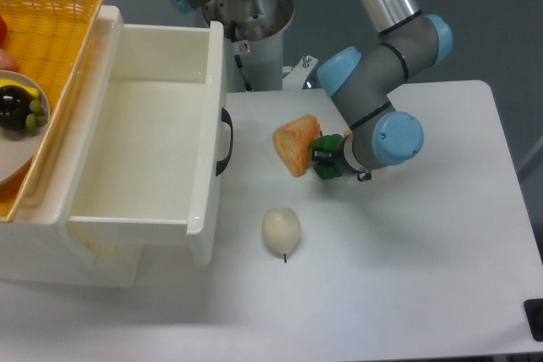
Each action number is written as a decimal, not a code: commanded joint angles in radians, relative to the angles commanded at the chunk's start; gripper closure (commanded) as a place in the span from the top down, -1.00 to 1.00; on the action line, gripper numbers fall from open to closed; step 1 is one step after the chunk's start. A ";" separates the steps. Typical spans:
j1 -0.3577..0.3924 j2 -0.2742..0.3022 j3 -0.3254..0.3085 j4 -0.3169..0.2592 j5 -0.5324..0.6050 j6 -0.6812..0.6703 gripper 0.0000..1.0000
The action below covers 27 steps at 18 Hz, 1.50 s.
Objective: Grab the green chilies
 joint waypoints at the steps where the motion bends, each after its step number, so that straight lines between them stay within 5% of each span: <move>1: 0.000 0.000 0.000 0.000 0.000 0.000 -0.02; 5: 0.000 0.003 0.003 -0.005 0.000 -0.002 -0.21; 14: -0.018 0.043 0.103 -0.023 0.021 0.012 -0.22; 27: -0.100 0.201 0.127 -0.018 0.058 0.251 -0.22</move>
